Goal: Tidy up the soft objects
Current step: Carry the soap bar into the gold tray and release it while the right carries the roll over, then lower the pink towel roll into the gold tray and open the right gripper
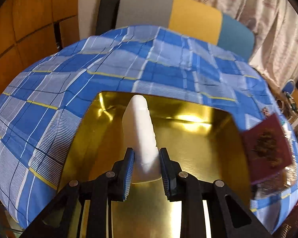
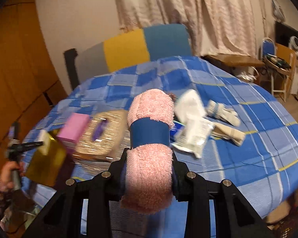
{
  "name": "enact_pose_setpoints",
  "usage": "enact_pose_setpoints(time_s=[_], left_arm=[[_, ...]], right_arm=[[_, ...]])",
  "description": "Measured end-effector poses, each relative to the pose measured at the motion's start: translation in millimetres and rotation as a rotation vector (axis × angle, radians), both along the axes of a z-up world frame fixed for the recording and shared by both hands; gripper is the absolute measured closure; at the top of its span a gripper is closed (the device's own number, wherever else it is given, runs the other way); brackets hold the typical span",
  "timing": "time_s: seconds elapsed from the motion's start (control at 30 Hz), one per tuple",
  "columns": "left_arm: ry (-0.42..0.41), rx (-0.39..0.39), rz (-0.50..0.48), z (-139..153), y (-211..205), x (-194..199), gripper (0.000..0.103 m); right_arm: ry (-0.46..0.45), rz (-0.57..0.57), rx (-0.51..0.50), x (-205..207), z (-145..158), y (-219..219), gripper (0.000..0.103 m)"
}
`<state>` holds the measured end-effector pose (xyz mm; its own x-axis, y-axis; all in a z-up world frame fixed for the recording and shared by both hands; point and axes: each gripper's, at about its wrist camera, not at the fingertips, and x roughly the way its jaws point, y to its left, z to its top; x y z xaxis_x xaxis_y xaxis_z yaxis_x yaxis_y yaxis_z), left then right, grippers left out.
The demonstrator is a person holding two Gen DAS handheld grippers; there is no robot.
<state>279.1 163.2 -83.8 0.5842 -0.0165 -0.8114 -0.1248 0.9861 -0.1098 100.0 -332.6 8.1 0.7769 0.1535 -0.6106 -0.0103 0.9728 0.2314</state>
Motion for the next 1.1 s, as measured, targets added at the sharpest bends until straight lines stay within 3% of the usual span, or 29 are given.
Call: enact_pose_setpoints(time_s=[0.13,0.2,0.27,0.43,0.63,0.93,1.1], left_arm=[[0.017,0.031,0.010,-10,8,12,0.073],[0.033,0.043,0.017,-17,11,20,0.062],[0.049,0.024,0.026,-19,14,22,0.059],[0.036,-0.149,0.079,-20,34,8,0.057],[-0.085,-0.311,0.189,2,47,-64,0.057],[-0.152,-0.242,0.203,10,20,-141,0.057],[-0.103,-0.242,0.237,-5,25,-157,0.057]], right_arm=[[-0.032,0.065,0.012,-5,20,35,0.067],[-0.039,0.097,0.012,-6,26,51,0.067],[-0.041,0.134,0.002,-7,31,68,0.067],[-0.023,0.230,0.012,-3,29,107,0.067],[0.007,0.370,0.007,9,18,164,0.067],[0.100,0.518,0.002,56,-14,266,0.067],[0.168,0.539,-0.019,91,-34,317,0.067]])
